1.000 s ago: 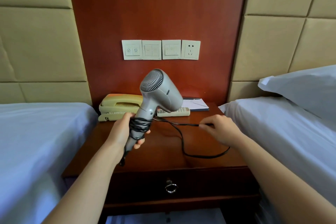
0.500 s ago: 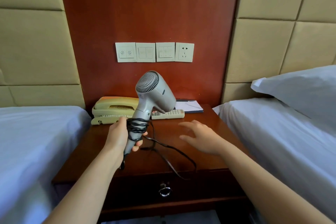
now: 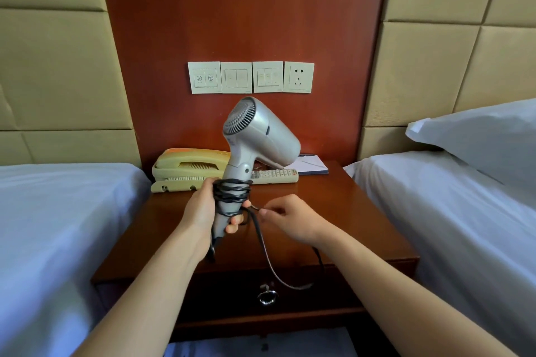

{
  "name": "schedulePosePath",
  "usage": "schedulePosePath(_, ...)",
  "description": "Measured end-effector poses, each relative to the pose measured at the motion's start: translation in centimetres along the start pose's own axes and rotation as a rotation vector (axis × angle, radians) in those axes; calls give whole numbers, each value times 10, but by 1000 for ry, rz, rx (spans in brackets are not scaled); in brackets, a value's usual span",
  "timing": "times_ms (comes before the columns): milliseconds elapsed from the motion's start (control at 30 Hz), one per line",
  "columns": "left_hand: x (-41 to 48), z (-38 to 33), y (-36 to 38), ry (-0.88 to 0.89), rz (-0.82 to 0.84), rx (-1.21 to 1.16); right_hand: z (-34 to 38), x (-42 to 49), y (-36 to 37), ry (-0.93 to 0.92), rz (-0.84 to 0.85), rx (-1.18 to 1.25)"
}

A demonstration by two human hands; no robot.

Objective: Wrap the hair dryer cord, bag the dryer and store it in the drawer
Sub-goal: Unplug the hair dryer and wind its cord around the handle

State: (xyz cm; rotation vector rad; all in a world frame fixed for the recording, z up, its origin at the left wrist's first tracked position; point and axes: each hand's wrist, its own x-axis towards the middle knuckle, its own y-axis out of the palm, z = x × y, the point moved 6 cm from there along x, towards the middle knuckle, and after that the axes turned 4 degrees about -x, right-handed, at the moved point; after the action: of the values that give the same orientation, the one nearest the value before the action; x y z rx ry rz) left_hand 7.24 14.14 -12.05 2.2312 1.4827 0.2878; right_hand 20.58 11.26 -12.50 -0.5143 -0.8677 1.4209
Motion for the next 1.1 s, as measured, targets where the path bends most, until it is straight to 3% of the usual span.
schedulePosePath(100, 2, 0, -11, -6, -41, 20, 2, 3, -13, -14, -62, 7)
schedulePosePath(333, 2, -3, -37, 43, -201, 124, 0, -8, -20, 87, 117, 326)
schedulePosePath(533, 4, -9, -49, 105, -375, 235, 44, -21, -39, -232, 2, -291)
schedulePosePath(667, 5, -8, -45, 136, -414, 321, 63, -28, -41, -360, -88, -494)
schedulePosePath(900, 4, -9, -33, 238, -441, 707, 78, -32, -39, -467, -219, -502)
schedulePosePath(1100, 4, -14, -20, 317, -346, 1024, 62, -25, -59, -300, -314, -282)
